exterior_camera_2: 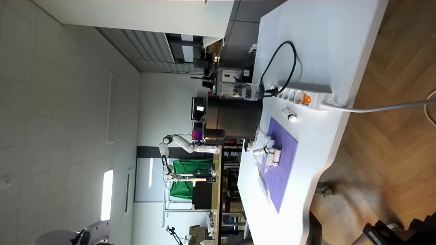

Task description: Pick up the bottle from the table and put it inside the clear bowl, turn off the white extension cable, take out one bottle from the clear bowl and place it on the left side of the table

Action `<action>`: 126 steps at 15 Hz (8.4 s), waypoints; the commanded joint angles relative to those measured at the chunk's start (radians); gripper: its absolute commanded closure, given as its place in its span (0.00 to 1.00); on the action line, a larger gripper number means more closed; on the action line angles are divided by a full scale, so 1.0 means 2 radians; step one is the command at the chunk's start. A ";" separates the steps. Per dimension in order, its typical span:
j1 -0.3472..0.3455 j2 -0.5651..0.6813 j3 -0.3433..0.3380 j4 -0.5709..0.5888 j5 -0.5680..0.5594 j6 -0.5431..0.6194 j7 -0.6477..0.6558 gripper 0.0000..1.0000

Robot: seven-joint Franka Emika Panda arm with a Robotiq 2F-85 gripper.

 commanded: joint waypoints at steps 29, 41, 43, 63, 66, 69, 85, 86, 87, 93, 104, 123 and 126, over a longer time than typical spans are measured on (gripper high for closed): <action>-0.041 0.331 -0.138 0.181 -0.145 0.117 -0.262 0.00; -0.132 0.609 -0.149 0.337 -0.036 0.432 -0.308 0.00; -0.146 0.662 -0.135 0.382 -0.015 0.424 -0.311 0.00; -0.102 0.754 -0.145 0.487 -0.054 0.351 -0.224 0.00; -0.075 0.745 -0.165 0.482 -0.096 0.337 -0.194 0.00; -0.041 0.737 -0.188 0.483 -0.145 0.284 -0.157 0.00; -0.118 0.766 -0.111 0.456 -0.094 0.345 -0.296 0.00; -0.122 0.769 -0.107 0.457 -0.088 0.344 -0.305 0.00; -0.125 0.771 -0.104 0.457 -0.084 0.346 -0.311 0.00; -0.128 0.786 -0.100 0.460 -0.076 0.352 -0.324 0.00; -0.121 0.808 -0.111 0.467 -0.069 0.395 -0.291 0.49; -0.099 0.669 -0.061 0.404 -0.058 0.420 -0.332 0.93; -0.096 0.641 -0.042 0.385 -0.037 0.394 -0.340 0.93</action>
